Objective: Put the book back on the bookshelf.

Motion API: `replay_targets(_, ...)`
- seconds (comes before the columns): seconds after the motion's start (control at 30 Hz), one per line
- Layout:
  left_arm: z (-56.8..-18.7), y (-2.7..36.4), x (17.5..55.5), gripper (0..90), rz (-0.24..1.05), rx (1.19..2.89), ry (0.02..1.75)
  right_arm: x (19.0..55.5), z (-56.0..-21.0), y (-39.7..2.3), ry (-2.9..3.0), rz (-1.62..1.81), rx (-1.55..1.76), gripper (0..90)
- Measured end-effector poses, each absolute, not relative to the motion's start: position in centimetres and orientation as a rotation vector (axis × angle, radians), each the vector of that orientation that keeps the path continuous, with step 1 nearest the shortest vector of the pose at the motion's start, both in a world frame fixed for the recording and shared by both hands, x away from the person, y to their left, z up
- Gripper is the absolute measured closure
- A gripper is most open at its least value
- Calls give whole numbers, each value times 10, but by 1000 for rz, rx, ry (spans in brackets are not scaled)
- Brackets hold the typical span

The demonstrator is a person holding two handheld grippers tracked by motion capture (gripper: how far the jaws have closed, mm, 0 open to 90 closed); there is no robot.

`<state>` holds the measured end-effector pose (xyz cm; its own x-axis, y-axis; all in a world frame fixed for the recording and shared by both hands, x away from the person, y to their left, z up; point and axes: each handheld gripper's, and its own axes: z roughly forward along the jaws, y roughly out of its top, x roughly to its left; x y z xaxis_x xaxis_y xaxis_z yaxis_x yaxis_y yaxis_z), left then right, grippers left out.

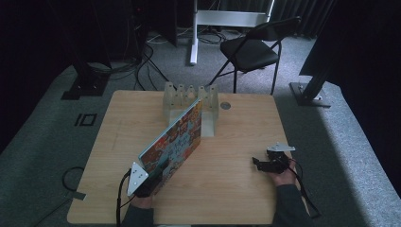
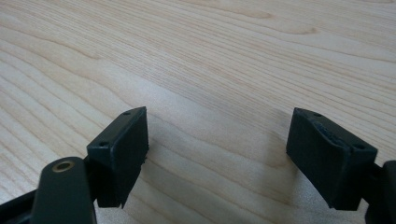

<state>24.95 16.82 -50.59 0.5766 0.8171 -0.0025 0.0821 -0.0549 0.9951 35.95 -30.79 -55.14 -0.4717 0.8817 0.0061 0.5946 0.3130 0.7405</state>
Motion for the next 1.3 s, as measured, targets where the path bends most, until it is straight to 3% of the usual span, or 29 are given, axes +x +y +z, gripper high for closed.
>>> replay_targets(1.3, -482, 183, 251, 810, 778, 1490, 856, 360, -551, -308, 2188, 974, 1307, 206)
